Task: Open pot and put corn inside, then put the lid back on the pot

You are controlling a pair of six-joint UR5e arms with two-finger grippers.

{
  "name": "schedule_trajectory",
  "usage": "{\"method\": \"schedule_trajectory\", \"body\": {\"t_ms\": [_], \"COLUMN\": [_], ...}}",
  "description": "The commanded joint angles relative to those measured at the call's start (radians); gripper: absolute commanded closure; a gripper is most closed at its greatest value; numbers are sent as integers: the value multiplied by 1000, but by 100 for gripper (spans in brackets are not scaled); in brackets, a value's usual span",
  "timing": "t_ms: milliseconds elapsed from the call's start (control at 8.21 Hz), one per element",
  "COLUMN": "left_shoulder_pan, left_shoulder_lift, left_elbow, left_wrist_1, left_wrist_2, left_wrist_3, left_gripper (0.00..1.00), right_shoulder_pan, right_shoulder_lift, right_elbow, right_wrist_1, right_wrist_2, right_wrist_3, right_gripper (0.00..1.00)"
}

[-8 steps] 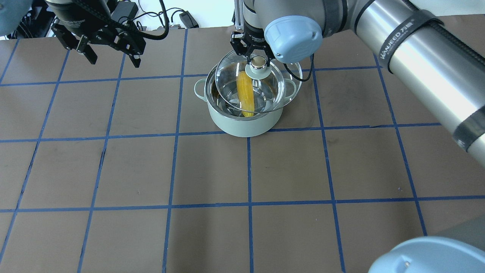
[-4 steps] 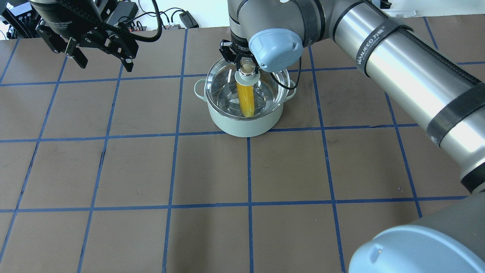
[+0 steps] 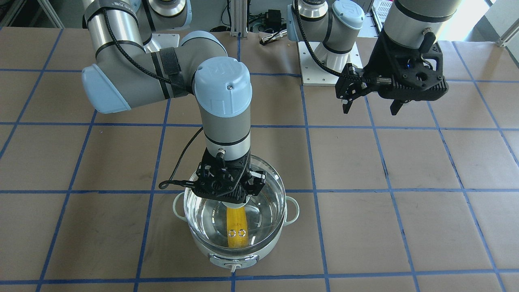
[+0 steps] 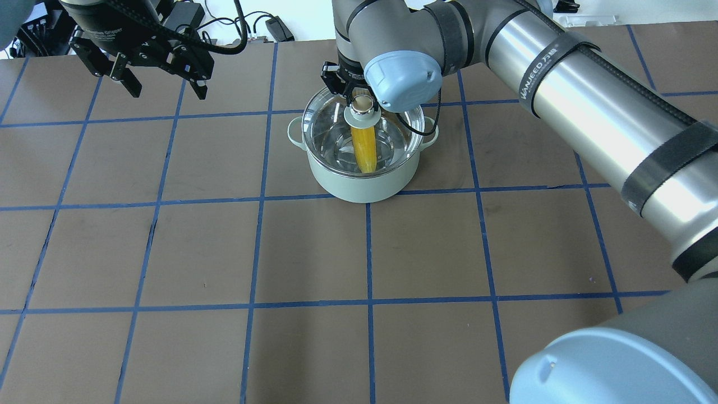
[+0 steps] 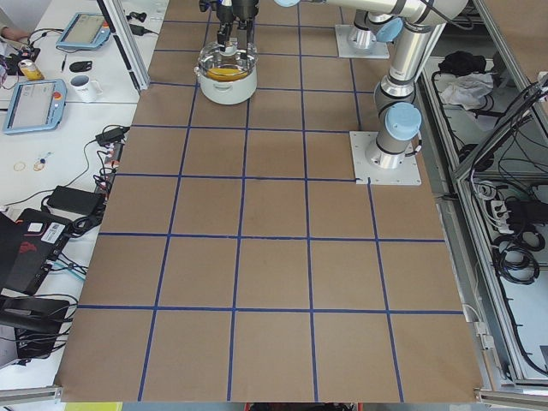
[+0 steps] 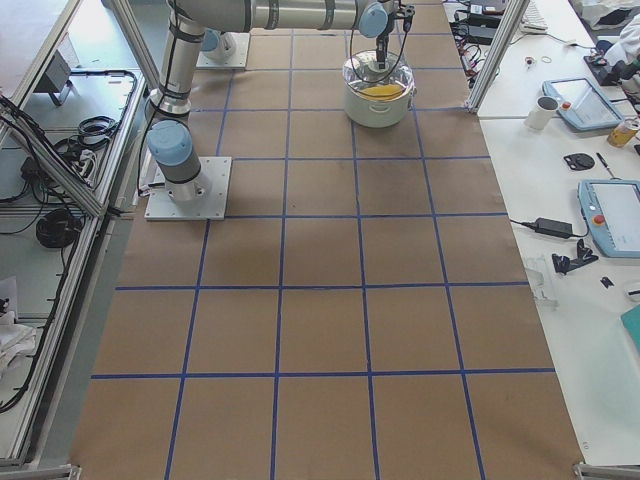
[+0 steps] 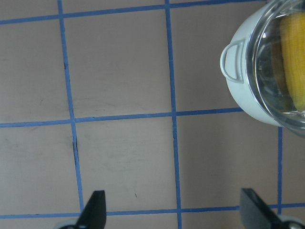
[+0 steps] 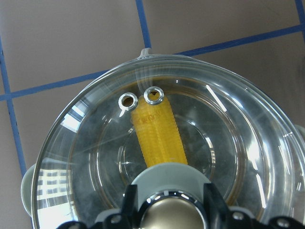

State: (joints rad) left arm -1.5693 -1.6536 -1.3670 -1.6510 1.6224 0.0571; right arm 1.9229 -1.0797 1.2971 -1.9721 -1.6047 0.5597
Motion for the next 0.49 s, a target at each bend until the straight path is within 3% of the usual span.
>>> {"method": "schedule_trajectory", "body": {"t_ms": [0, 365], "left_shoulder_pan": [2, 2], "left_shoulder_lift": [-5, -3], "left_elbow": [-47, -66], "left_wrist_1": [46, 77], "left_wrist_2": [-19, -21], "left_wrist_3": [-28, -54], "left_gripper": [0, 0], "right_shoulder_pan": [1, 1], "right_shoulder_lift": [6, 9], "right_elbow": [4, 5], "right_wrist_1": [-10, -13], "right_wrist_2": [0, 0], "right_wrist_3": [-12, -9], "right_gripper": [100, 100]}}
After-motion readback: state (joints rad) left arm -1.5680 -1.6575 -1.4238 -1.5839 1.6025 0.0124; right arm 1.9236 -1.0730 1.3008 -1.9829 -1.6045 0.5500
